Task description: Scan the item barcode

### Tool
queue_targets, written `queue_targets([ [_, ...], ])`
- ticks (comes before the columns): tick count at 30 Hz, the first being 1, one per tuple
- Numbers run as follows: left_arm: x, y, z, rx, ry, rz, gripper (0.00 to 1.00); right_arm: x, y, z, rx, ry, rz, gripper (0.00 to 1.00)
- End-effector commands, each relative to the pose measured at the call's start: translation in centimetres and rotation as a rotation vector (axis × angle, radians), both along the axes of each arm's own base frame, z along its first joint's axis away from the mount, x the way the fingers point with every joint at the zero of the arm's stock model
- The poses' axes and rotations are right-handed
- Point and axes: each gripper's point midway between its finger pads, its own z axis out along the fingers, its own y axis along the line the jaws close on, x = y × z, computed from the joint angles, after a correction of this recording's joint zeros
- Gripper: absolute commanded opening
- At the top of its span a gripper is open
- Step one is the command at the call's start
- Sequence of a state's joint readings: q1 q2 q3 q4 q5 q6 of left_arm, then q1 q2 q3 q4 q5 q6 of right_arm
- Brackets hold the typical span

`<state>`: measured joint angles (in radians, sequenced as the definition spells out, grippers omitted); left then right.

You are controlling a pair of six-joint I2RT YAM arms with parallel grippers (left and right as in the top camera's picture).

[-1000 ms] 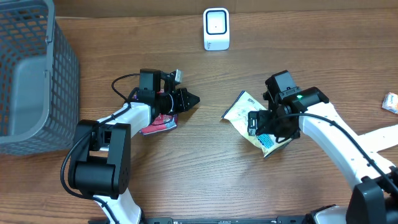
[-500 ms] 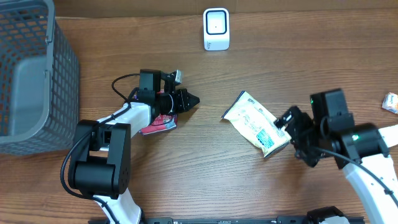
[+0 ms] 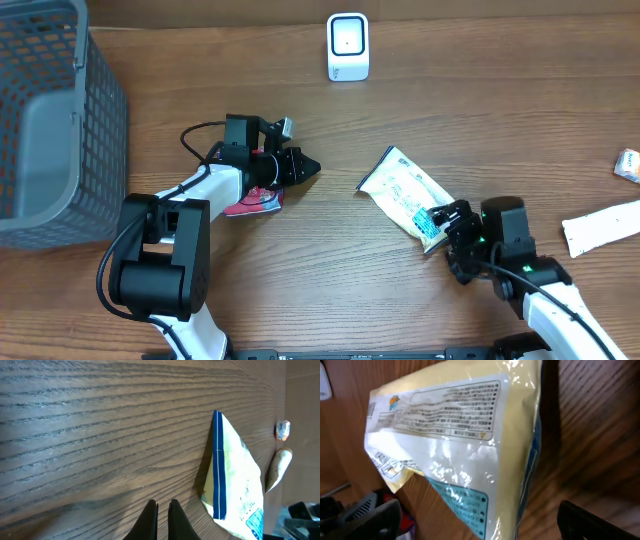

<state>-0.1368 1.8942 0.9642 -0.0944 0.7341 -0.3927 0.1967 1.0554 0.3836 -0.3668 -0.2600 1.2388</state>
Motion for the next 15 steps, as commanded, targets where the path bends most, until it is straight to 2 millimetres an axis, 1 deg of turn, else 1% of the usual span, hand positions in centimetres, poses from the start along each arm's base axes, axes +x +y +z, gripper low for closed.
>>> queue_targets([
  [1, 0.3, 0.3, 0.5, 0.015, -0.023, -0.001, 0.04, 0.1, -1.4, -1.4, 0.01, 0.002, -0.151, 1.0],
  [3, 0.2, 0.3, 0.5, 0.015, -0.022, -0.001, 0.04, 0.0, -2.2, -2.3, 0.003, -0.001, -0.226, 1.0],
  [6, 0.3, 0.3, 0.5, 0.015, -0.022, 0.0, 0.04, 0.3, -2.7, -3.0, 0.021, -0.046, -0.275, 1.0],
  [9, 0.2, 0.3, 0.5, 0.015, -0.018, 0.0, 0.04, 0.5, -2.6, -3.7, 0.048, -0.095, -0.284, 1.0],
  [15, -0.1, 0.4, 0.3, 0.019, 0.0, 0.0, 0.04, -0.3, -2.1, -5.4, 0.086, -0.045, -0.29, 1.0],
])
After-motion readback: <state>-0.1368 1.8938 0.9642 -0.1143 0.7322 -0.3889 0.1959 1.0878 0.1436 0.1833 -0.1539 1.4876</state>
